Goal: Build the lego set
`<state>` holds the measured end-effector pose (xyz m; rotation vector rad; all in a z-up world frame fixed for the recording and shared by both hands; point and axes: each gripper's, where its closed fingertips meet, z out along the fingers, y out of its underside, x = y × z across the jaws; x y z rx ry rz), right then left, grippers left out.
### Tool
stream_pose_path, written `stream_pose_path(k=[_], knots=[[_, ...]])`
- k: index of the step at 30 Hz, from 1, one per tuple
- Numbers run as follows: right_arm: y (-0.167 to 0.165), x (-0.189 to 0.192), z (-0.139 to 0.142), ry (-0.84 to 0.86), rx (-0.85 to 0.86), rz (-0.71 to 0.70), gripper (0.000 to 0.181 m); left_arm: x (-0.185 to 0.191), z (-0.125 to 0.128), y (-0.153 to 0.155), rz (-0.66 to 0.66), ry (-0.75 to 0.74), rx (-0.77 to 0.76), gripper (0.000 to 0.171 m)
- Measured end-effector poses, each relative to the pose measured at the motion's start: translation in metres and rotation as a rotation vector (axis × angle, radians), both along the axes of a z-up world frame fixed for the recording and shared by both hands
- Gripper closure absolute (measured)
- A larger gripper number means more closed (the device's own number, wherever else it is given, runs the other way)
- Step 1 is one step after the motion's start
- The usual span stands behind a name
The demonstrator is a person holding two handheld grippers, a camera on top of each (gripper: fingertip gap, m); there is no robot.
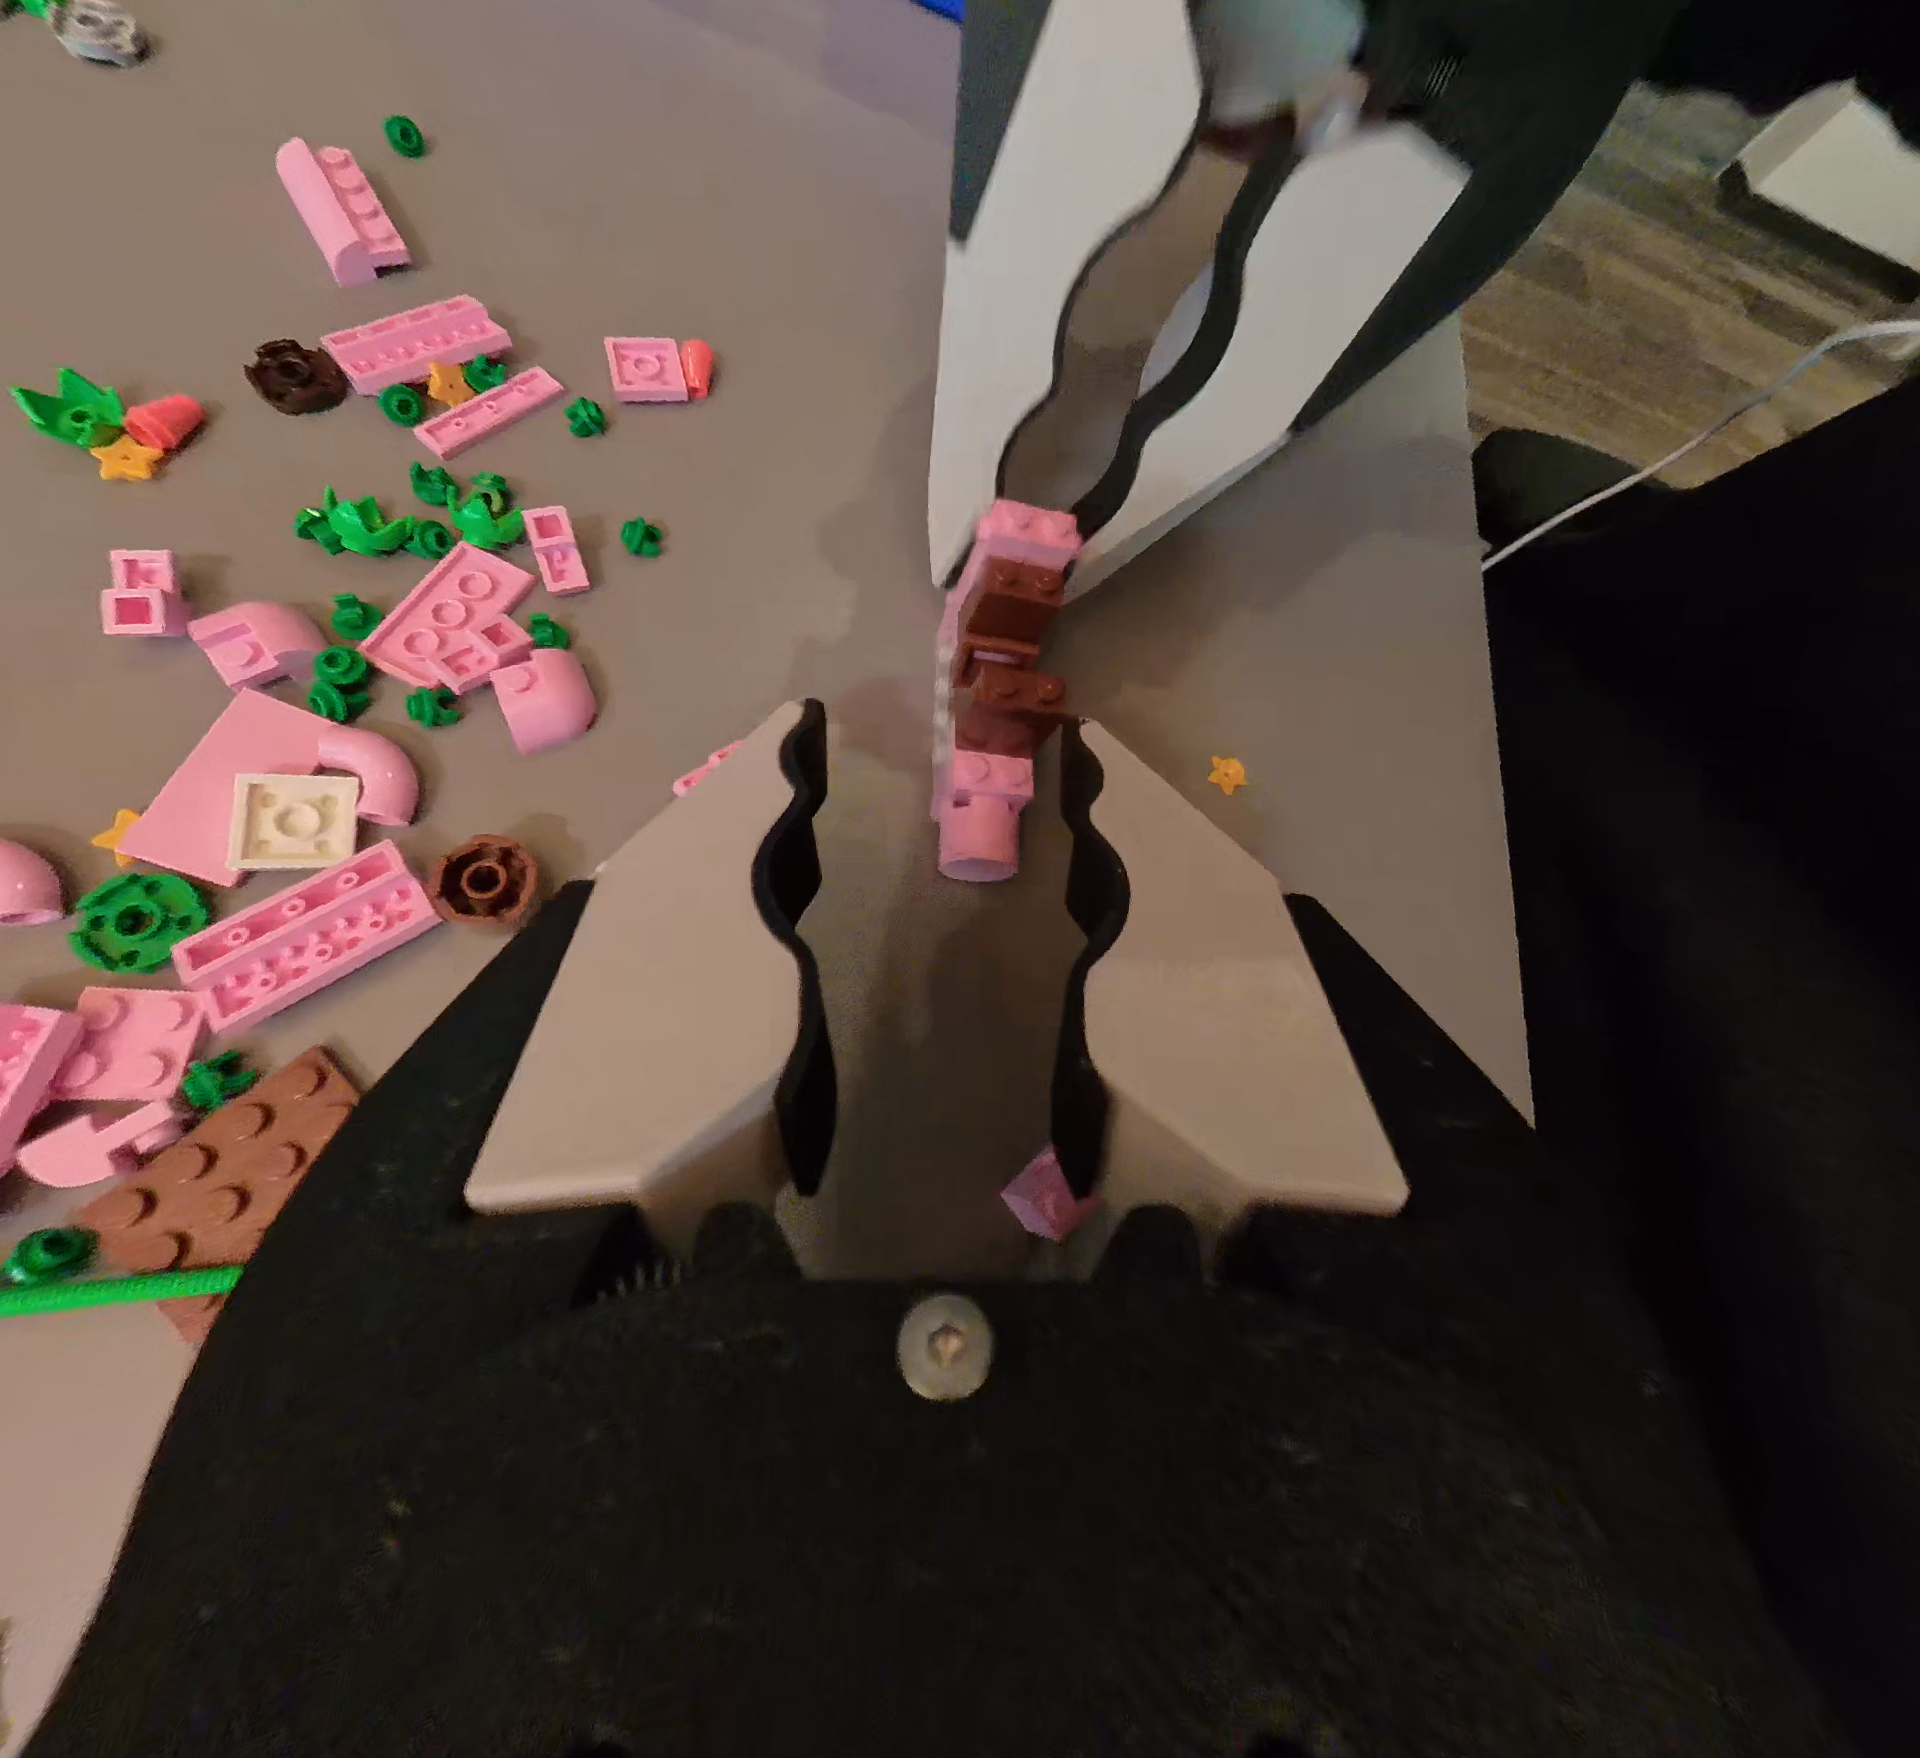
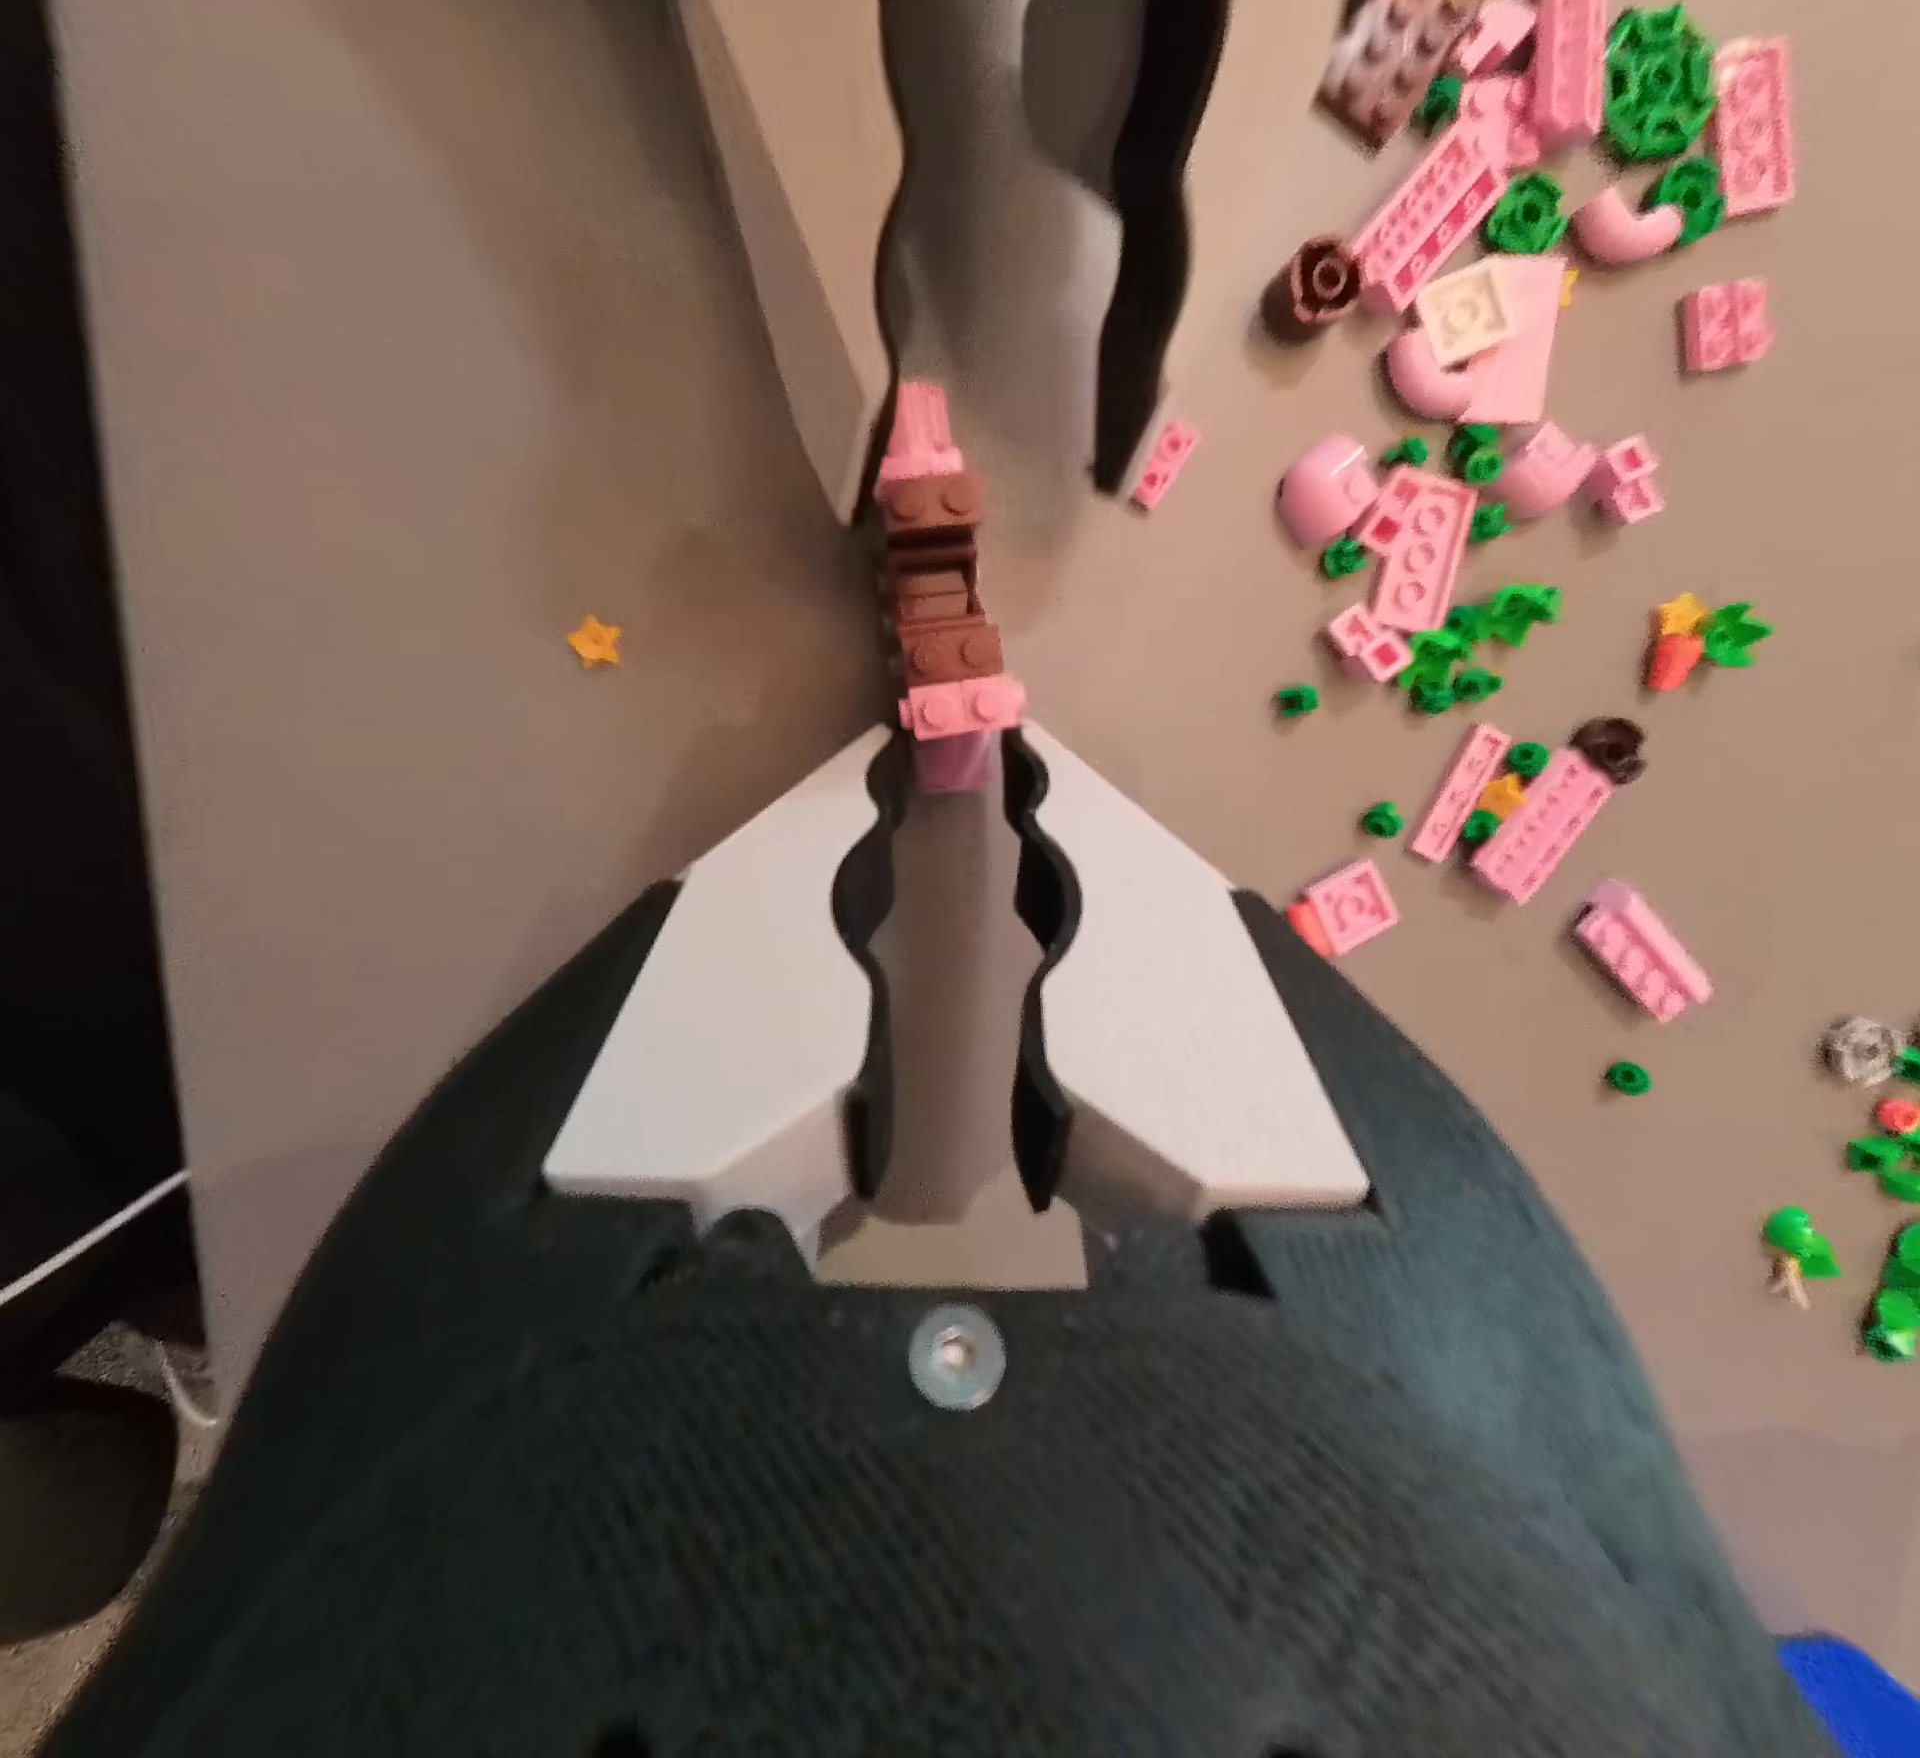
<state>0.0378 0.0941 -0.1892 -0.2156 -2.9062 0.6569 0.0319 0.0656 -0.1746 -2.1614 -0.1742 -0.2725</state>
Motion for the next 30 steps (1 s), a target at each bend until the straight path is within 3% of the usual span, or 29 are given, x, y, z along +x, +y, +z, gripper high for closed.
stream_pose_path(k=[2, 3, 7, 11, 14, 19, 23, 25, 30], knots=[[0.000, -0.002, -0.007, 0.025, -0.006, -0.031, 0.161, -0.004, 0.006, -0.002, 0.016, -0.006, 0.036, 0.125], [-0.001, -0.001, -0.004, 0.013, -0.044, -0.044, 0.146, -0.006, 0.009, -0.003, 0.020, -0.009, 0.056, 0.123], [0.005, -0.010, 0.012, -0.003, -0.137, -0.135, 0.125, -0.015, 0.020, -0.008, 0.055, -0.014, 0.118, 0.122], [0.004, -0.011, 0.034, -0.007, -0.289, -0.183, 0.120, -0.023, 0.029, -0.011, 0.086, 0.005, 0.166, 0.120], [0.002, -0.020, 0.065, -0.016, -0.490, -0.249, 0.120, -0.033, 0.038, -0.015, 0.134, 0.041, 0.216, 0.115], [0.018, -0.067, 0.111, 0.192, -0.701, -0.391, 0.126, -0.049, 0.054, -0.024, 0.220, 0.072, 0.303, 0.115], [0.019, -0.095, 0.142, 0.308, -0.825, -0.400, 0.128, -0.058, 0.059, -0.030, 0.270, 0.079, 0.335, 0.117], [0.023, -0.106, 0.141, 0.329, -0.832, -0.411, 0.130, -0.062, 0.059, -0.033, 0.287, 0.086, 0.333, 0.118], [0.057, -0.124, 0.109, 0.467, -0.647, -0.513, 0.139, -0.071, 0.056, -0.039, 0.334, 0.136, 0.300, 0.120]])
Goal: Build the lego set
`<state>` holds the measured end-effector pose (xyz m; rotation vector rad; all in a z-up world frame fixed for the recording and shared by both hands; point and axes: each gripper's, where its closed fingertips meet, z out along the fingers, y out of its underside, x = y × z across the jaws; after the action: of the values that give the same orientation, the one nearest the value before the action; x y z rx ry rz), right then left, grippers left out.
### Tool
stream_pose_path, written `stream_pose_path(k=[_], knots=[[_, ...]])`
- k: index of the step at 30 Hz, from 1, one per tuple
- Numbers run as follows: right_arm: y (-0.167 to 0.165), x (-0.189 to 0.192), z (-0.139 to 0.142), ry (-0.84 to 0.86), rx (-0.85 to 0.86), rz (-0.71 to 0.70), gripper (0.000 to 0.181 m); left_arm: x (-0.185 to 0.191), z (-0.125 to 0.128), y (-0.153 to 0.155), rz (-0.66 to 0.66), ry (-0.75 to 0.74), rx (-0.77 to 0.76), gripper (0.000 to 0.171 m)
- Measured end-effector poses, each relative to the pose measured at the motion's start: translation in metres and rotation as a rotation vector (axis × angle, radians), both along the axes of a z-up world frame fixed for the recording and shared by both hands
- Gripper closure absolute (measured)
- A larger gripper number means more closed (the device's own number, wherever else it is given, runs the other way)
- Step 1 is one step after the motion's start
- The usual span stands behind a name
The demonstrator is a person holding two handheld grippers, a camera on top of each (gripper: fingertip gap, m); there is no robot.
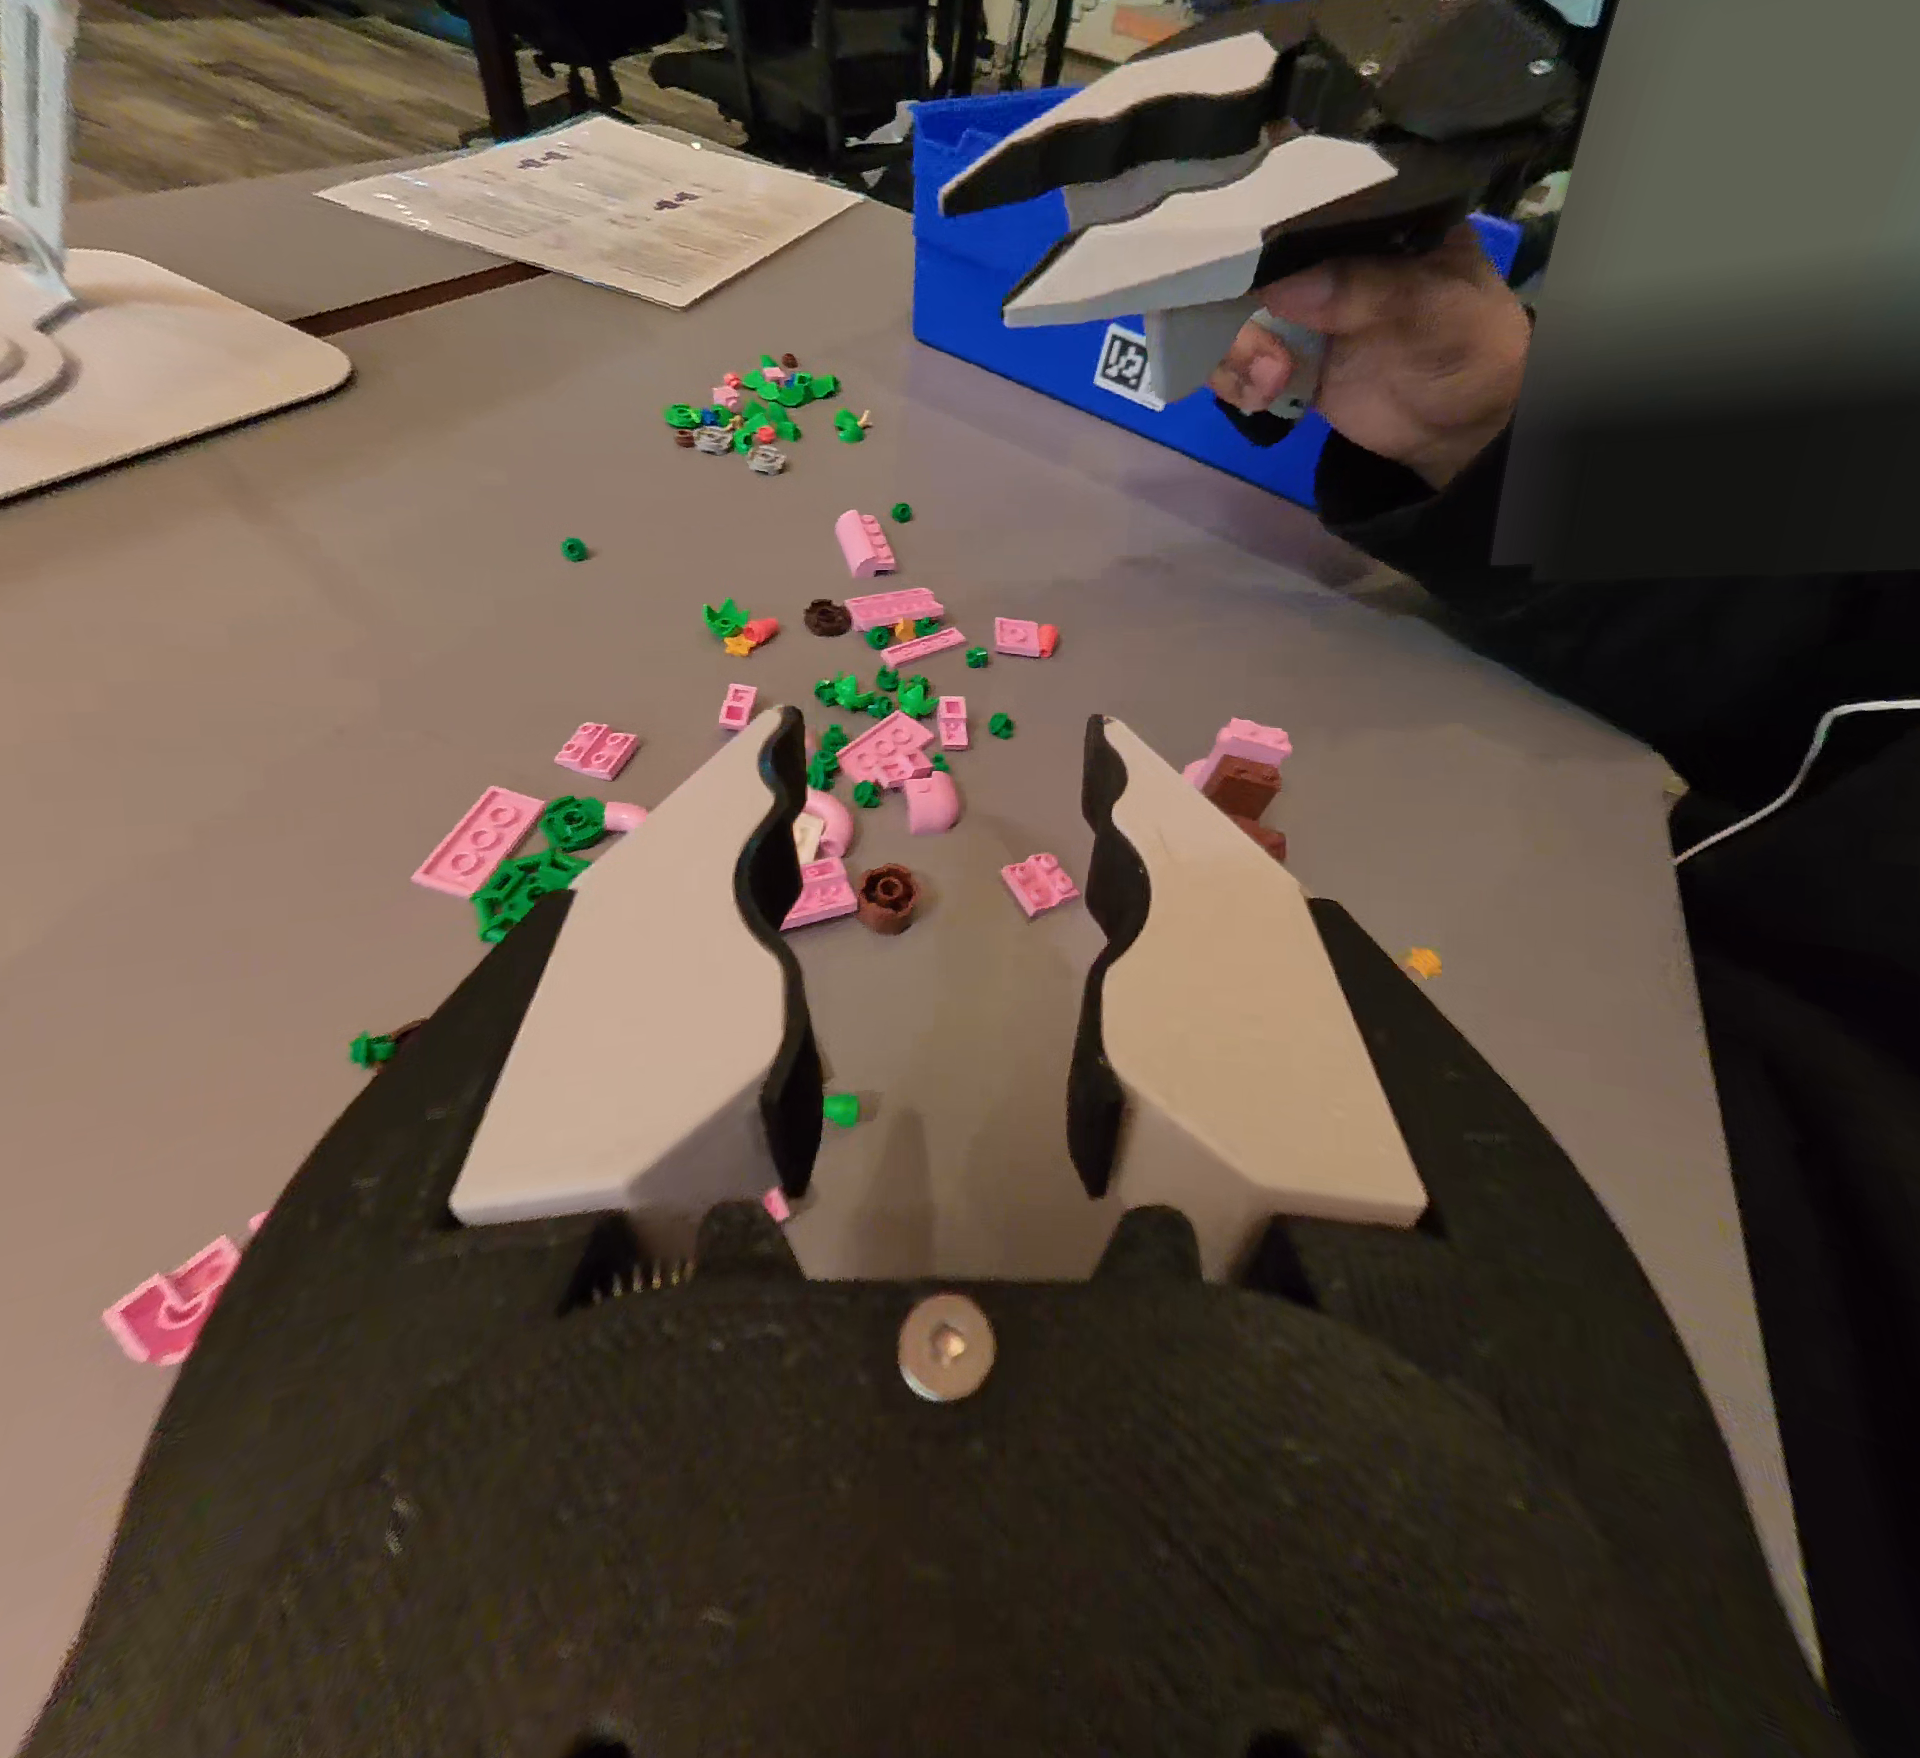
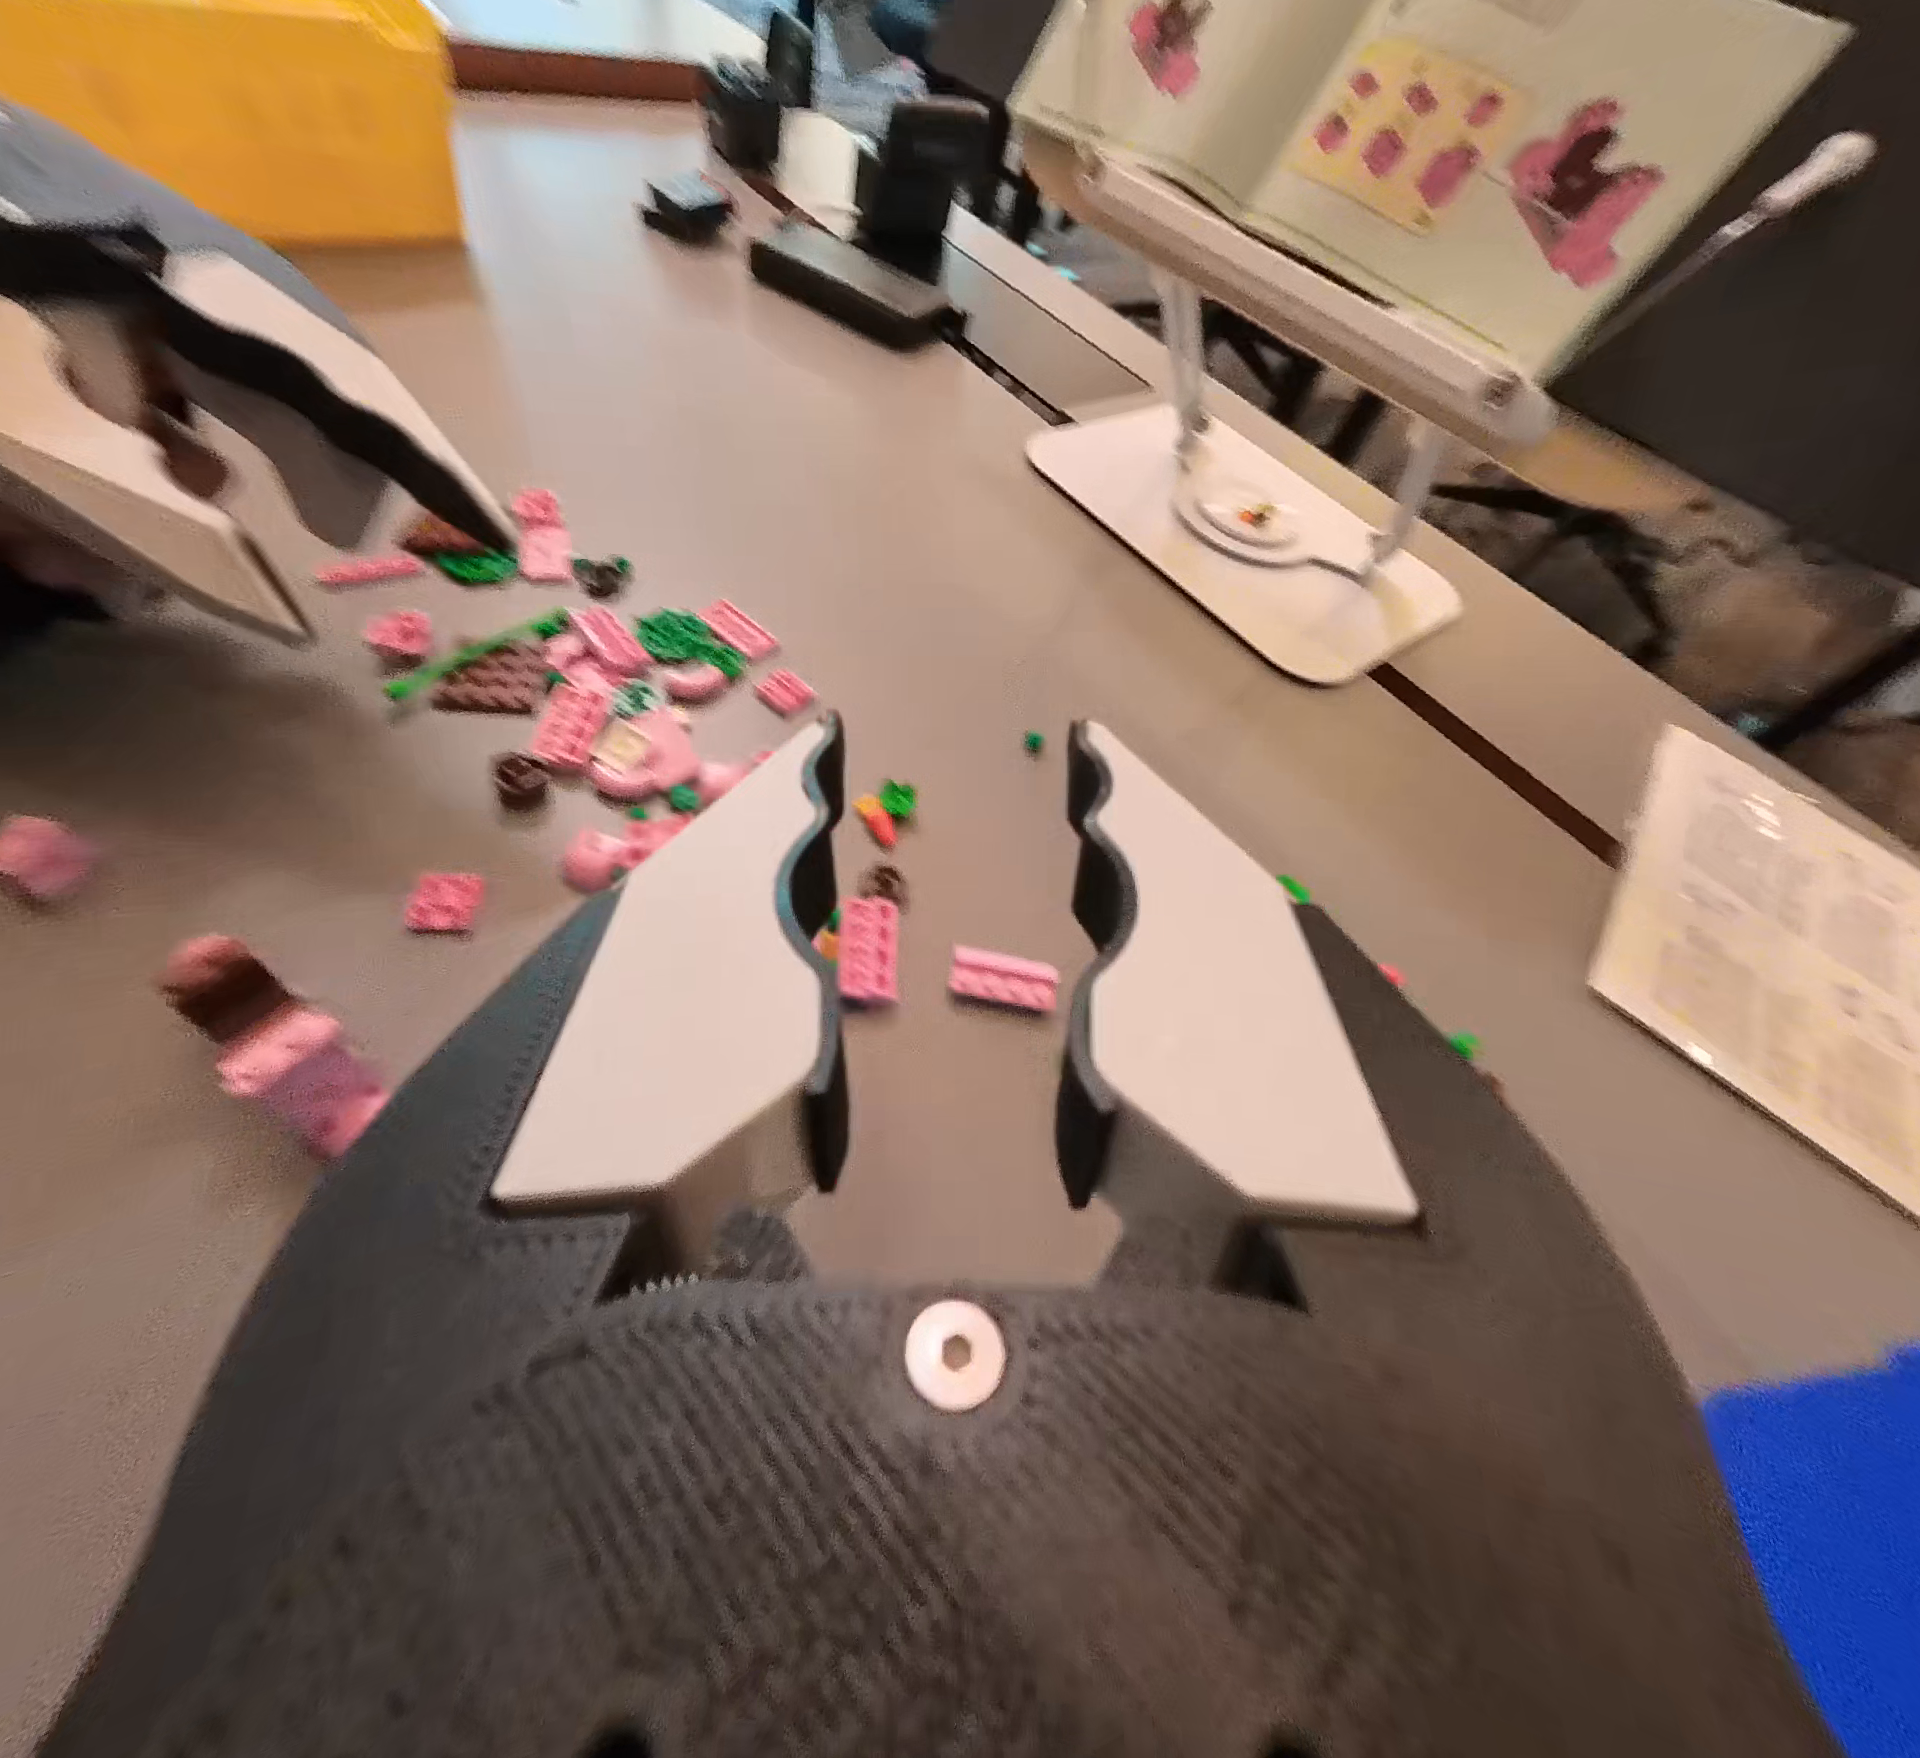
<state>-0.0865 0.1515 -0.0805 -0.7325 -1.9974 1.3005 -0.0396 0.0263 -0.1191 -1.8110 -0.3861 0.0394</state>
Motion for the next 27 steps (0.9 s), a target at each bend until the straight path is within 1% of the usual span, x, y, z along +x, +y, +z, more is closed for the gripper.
stream_pose_path(k=[2, 3, 6, 8, 11, 14, 16, 18, 21, 27], knots=[[0.018, -0.003, -0.006, 0.006, 0.033, -0.070, 0.141, -0.002, -0.003, 0.000, 0.006, -0.003, -0.014, 0.120], [0.022, -0.002, -0.009, -0.016, 0.020, -0.081, 0.143, -0.002, -0.004, 0.000, 0.005, -0.009, -0.017, 0.120], [0.020, 0.005, -0.014, -0.122, -0.098, -0.022, 0.162, -0.003, -0.008, 0.002, -0.003, -0.025, -0.017, 0.127], [0.021, 0.004, -0.017, -0.166, -0.151, -0.012, 0.166, -0.002, -0.010, 0.004, -0.011, -0.034, -0.021, 0.129], [0.022, 0.002, -0.029, -0.212, -0.136, -0.013, 0.167, -0.001, -0.012, 0.005, -0.023, -0.036, -0.032, 0.135], [0.024, -0.001, -0.045, -0.244, -0.065, -0.036, 0.165, -0.001, -0.013, 0.005, -0.021, -0.012, -0.048, 0.146], [0.027, -0.004, -0.056, -0.252, -0.006, -0.061, 0.165, -0.003, -0.014, 0.004, -0.010, 0.001, -0.059, 0.157], [0.030, -0.007, -0.065, -0.261, 0.043, -0.086, 0.165, -0.003, -0.015, 0.004, -0.010, 0.003, -0.067, 0.161], [0.038, -0.012, -0.074, -0.279, 0.072, -0.129, 0.165, -0.002, -0.016, 0.005, -0.017, -0.003, -0.069, 0.163], [0.054, -0.020, -0.087, -0.342, 0.019, -0.198, 0.164, 0.000, -0.020, 0.007, -0.033, -0.011, -0.089, 0.161]])
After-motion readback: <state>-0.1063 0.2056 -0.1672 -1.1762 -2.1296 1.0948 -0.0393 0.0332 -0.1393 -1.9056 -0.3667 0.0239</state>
